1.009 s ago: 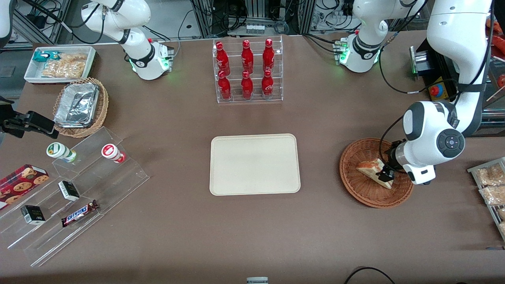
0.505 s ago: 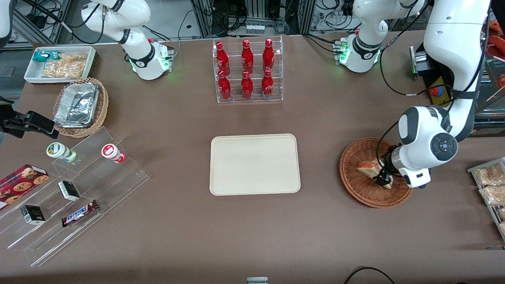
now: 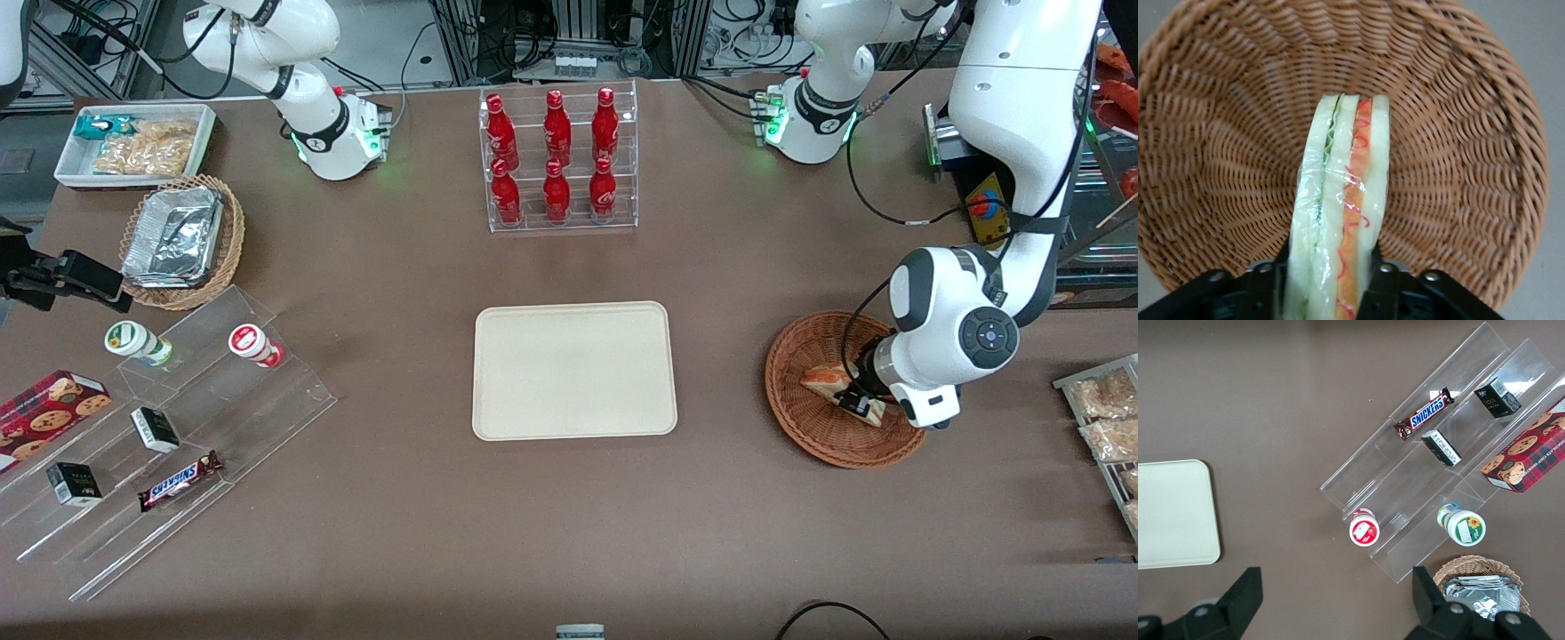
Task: Place sandwich from basket to tray
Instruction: 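Close the left gripper on the wrapped sandwich standing on its edge, then lift the sandwich with the left gripper and carry it over the cream tray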
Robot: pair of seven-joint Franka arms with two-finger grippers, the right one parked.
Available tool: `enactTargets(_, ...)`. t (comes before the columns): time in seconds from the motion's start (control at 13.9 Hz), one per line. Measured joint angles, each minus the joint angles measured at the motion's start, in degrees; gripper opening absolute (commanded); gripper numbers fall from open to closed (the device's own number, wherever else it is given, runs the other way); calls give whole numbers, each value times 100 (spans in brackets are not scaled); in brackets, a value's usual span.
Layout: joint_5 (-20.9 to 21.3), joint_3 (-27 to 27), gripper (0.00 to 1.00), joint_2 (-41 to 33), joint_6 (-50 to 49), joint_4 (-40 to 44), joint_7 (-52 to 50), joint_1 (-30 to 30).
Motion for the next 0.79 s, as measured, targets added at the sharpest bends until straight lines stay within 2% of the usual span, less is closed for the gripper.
enactTargets(0.43,16,-137,10,-111,-112,287,392,-463)
enactTargets(0.79,17,-204,11,-390,-871,857,803,-1545)
